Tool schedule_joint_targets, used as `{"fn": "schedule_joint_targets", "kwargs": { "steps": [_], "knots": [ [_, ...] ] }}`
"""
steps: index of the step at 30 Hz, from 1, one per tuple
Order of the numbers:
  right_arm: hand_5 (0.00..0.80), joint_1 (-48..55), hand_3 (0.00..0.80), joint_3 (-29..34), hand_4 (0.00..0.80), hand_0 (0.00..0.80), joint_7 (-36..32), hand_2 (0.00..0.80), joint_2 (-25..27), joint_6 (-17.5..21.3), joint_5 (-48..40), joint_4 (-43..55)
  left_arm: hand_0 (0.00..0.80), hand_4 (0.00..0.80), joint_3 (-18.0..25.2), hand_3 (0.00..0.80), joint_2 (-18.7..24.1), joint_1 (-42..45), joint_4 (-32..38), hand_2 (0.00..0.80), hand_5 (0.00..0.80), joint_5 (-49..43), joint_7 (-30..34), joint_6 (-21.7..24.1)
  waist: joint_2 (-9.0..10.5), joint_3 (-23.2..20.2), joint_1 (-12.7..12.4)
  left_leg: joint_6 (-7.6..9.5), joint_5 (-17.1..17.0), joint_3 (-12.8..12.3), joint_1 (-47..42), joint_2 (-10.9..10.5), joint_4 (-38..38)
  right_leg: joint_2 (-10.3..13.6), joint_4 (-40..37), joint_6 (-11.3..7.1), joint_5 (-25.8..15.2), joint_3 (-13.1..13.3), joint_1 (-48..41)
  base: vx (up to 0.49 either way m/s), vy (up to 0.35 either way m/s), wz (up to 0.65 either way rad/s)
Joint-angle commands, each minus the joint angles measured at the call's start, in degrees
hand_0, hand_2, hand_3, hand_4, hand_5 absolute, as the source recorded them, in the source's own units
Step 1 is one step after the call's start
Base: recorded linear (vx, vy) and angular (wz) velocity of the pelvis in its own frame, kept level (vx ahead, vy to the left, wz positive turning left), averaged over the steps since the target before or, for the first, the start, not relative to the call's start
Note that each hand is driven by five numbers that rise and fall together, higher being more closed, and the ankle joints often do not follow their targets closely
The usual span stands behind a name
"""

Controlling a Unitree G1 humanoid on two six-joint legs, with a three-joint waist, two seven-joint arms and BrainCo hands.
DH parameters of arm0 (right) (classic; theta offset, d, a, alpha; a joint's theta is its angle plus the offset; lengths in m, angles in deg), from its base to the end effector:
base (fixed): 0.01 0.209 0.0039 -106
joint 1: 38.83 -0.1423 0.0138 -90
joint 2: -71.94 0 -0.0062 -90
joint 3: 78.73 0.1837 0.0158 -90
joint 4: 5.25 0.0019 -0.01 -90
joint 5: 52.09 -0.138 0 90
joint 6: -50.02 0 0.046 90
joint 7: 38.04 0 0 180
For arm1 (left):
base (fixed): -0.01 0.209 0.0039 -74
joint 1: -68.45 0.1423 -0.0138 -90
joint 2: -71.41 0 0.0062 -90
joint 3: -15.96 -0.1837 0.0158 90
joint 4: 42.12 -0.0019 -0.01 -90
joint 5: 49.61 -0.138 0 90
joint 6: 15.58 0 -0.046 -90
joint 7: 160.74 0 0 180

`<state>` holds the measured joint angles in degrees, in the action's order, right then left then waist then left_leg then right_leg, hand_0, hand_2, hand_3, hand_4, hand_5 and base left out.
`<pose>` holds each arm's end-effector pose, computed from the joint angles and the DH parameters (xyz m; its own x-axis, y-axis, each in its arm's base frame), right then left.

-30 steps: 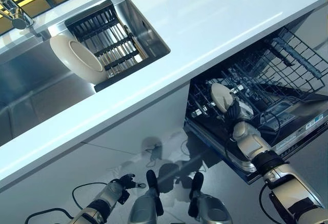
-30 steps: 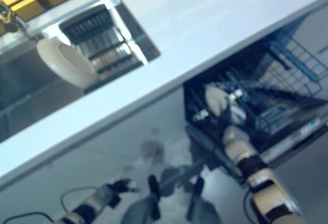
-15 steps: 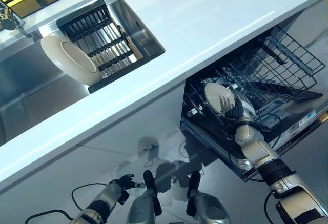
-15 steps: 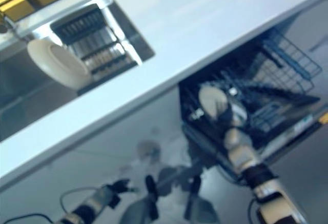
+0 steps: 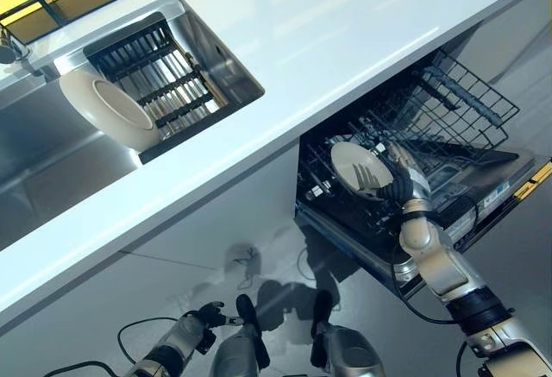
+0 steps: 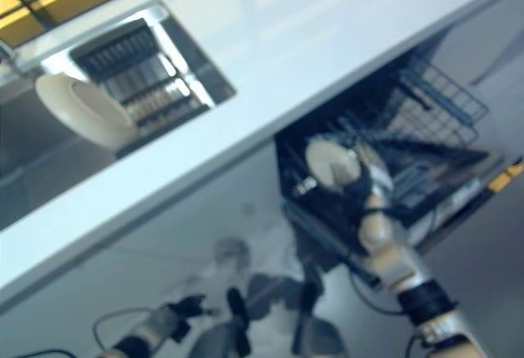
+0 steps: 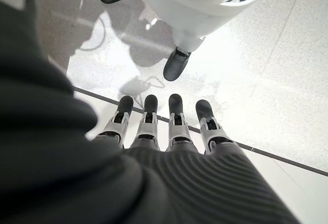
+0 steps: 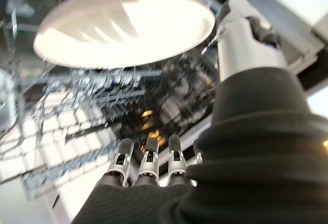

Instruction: Take plates into dishwasher

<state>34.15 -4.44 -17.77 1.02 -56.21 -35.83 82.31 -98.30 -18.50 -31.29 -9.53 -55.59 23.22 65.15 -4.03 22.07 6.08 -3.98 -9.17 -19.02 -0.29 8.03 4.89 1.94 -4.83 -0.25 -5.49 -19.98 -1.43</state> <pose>0.2537 -0.2110 0.0994 0.9665 -0.1527 0.2063 0.2566 0.5595 -0.7881 0.1560 0.2000 -0.0880 0.4847 0.0362 -0.8740 0.5067 0.8028 0.3143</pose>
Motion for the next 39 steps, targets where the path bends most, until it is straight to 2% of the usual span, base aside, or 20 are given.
{"fn": "schedule_joint_targets", "kwargs": {
  "steps": [1,11,15,20,28,33,36,37,39],
  "knots": [
    [0.000,0.9,0.000,1.8,0.000,0.000,1.3,0.000,1.5,3.9,-0.8,6.5,0.000,0.000,2.7,0.000,1.2,0.9,-1.5,0.000,0.000,-2.0,-0.9,1.0,4.60,-4.0,1.4,1.08,9.1,-5.8,-0.5,-3.2,0.1,-2.4,3.9,0.23,12.2,2.7,-1.9,0.000,0.000,0.00],
    [0.000,5.3,0.000,8.5,0.000,0.000,2.3,0.000,4.4,9.6,-4.3,15.3,0.000,0.000,4.3,0.000,0.5,4.1,-4.2,0.000,0.000,-0.8,-1.6,3.2,4.13,-6.9,2.8,0.52,9.2,-7.6,-2.0,-2.5,0.1,-2.7,3.3,0.59,12.6,3.4,-4.1,-0.016,-0.008,-0.10],
    [0.000,6.3,0.000,12.0,0.000,0.000,2.1,0.000,5.6,14.0,-6.9,18.6,0.000,0.000,5.2,0.000,-0.3,6.0,-5.5,0.000,0.000,-0.2,-1.8,4.2,3.83,-8.7,3.0,0.36,9.5,-8.2,-3.0,-2.5,0.1,-2.7,2.2,0.79,12.5,3.7,-5.4,0.027,0.014,-0.05],
    [0.000,4.8,0.000,14.8,0.000,0.000,-0.2,0.000,7.0,17.0,-11.7,21.6,0.000,0.000,5.8,0.000,-0.9,8.0,-7.4,0.000,0.000,0.5,-2.1,5.5,3.63,-10.5,2.4,0.01,9.5,-8.2,-3.5,-2.6,0.1,-2.8,1.2,1.20,12.5,3.5,-6.7,0.062,0.038,-0.01],
    [0.000,-2.1,0.000,15.9,0.000,0.000,-4.4,0.000,9.1,18.3,-17.5,22.6,0.000,0.000,7.1,0.000,-1.1,9.7,-10.2,0.000,0.000,3.0,-2.7,7.1,4.07,-12.1,0.2,0.32,10.2,-7.0,-4.1,-3.2,0.0,-2.3,1.9,1.74,13.9,1.2,-8.1,0.100,0.098,0.03],
    [0.000,-6.3,0.000,15.6,0.000,0.000,-5.8,0.000,11.8,19.1,-16.2,21.2,0.000,0.000,8.6,0.000,-0.5,10.6,-10.7,0.000,0.000,2.9,-2.7,7.8,5.04,-12.8,-2.3,2.14,13.6,-4.9,-3.5,-4.4,-4.1,-0.6,4.6,1.04,15.5,-1.0,-8.8,0.176,0.197,0.23],
    [0.000,-9.1,0.000,15.3,0.000,0.000,-6.5,0.000,13.8,20.0,-16.6,19.9,0.000,0.000,9.5,0.000,0.1,10.6,-10.6,0.000,0.000,3.1,-3.0,8.0,5.88,-13.3,-4.0,4.01,16.0,-3.2,-2.8,-5.6,-7.1,1.5,8.8,-0.28,17.0,-2.0,-9.1,0.218,0.295,0.33],
    [0.000,-10.5,0.000,15.1,0.000,0.000,-6.3,0.000,14.3,20.3,-16.7,19.1,0.000,0.000,9.8,0.000,0.6,10.1,-10.4,0.000,0.000,2.5,-2.8,7.7,6.15,-13.3,-4.7,5.15,16.8,-2.0,-2.8,-6.4,-7.5,3.0,12.8,-1.26,17.4,-2.5,-8.4,0.251,0.405,0.38],
    [0.000,-12.0,0.000,14.8,0.000,0.000,-6.0,0.000,14.7,21.7,-17.2,18.1,0.000,0.000,9.9,0.000,1.2,9.6,-10.6,0.000,0.000,1.7,-2.6,7.3,6.39,-13.3,-5.0,6.79,17.1,-0.5,-3.6,-7.9,-6.6,5.6,20.0,-3.01,15.2,-2.4,-6.0,0.239,0.428,0.50]
  ]
}}
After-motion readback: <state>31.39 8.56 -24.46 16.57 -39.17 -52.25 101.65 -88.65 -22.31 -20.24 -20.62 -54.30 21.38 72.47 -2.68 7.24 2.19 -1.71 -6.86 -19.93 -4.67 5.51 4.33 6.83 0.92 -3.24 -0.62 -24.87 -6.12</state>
